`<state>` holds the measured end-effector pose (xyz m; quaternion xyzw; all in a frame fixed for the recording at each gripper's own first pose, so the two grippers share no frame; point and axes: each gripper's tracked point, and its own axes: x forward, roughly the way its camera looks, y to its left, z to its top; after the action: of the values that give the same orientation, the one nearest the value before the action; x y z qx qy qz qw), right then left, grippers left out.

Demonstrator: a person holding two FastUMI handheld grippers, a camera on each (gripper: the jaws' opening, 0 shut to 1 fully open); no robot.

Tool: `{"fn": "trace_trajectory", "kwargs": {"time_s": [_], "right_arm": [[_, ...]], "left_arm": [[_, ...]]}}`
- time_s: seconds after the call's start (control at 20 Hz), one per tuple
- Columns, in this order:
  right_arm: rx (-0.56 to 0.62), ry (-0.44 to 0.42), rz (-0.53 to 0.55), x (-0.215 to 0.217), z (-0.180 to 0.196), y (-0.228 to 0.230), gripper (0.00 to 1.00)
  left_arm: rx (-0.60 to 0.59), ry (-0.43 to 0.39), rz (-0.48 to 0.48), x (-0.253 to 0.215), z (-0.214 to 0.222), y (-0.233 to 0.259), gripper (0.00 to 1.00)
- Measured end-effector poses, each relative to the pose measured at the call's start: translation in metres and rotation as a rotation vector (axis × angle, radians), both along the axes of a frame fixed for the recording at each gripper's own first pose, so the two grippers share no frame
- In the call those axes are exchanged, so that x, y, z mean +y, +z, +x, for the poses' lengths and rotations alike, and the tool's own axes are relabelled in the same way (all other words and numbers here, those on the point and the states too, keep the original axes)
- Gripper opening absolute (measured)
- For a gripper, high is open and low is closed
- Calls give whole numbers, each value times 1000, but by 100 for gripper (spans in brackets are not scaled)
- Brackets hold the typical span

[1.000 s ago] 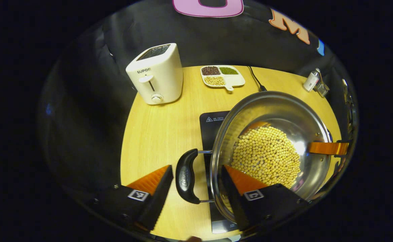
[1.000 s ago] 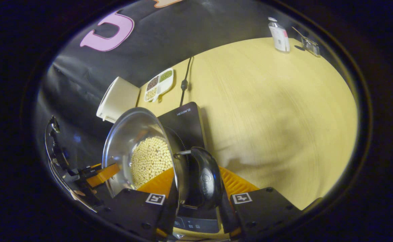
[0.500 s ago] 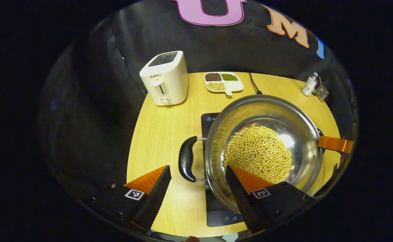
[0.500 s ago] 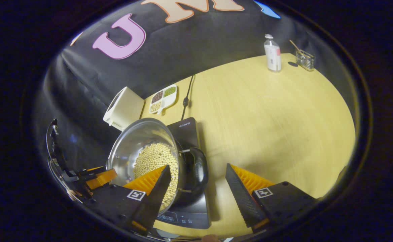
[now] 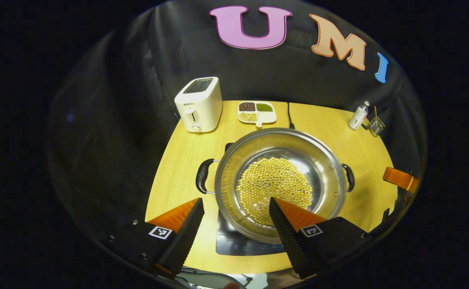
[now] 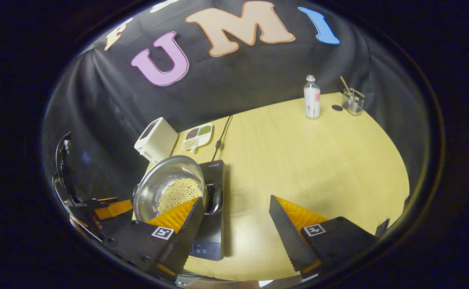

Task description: First push the handle of the pot to place it horizontally, then grasp the pot with both hands and set it on the induction cooktop.

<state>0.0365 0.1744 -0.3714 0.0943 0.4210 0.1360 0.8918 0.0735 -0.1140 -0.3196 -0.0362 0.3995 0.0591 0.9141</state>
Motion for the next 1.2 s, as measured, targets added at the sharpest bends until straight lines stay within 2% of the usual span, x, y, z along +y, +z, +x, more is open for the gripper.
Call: {"fn": "trace_trajectory", "kwargs": {"time_s": [0.05,0.1,0.15,0.2,0.25,0.45,0.5,0.55,0.7,0.85,0.9,0.95,1.05,1.2], "right_arm": [[-26,18,0,-8,-1,12,93],[-53,35,-1,-18,-2,26,100],[-83,56,-1,-26,-2,38,93],[-109,80,0,-34,-2,51,100],[-136,102,5,-41,-4,63,93],[-263,139,23,-77,-4,117,93],[-304,139,27,-88,-1,132,100],[-345,137,34,-98,1,148,93],[-462,119,74,-129,3,197,92],[-586,89,86,-164,5,240,92],[-630,82,82,-175,5,254,100],[-676,75,78,-184,1,266,92],[-745,56,77,-199,-6,282,92],[-764,36,86,-214,-25,283,92]], "left_arm": [[-20,16,0,-10,-5,12,99],[-46,30,1,-20,-9,25,100],[-73,44,-3,-32,-12,37,100],[-98,53,-13,-47,-17,51,99],[-120,65,-22,-62,-22,64,99],[-257,100,-19,-111,-27,119,99],[-308,114,-7,-121,-27,135,99],[-367,126,-1,-133,-28,155,99],[-545,161,26,-164,-35,205,98],[-689,196,92,-182,-47,243,98],[-733,206,108,-190,-52,253,98],[-766,218,125,-194,-56,260,98],[-822,240,155,-202,-68,268,98],[-888,240,186,-218,-81,274,96]]}}
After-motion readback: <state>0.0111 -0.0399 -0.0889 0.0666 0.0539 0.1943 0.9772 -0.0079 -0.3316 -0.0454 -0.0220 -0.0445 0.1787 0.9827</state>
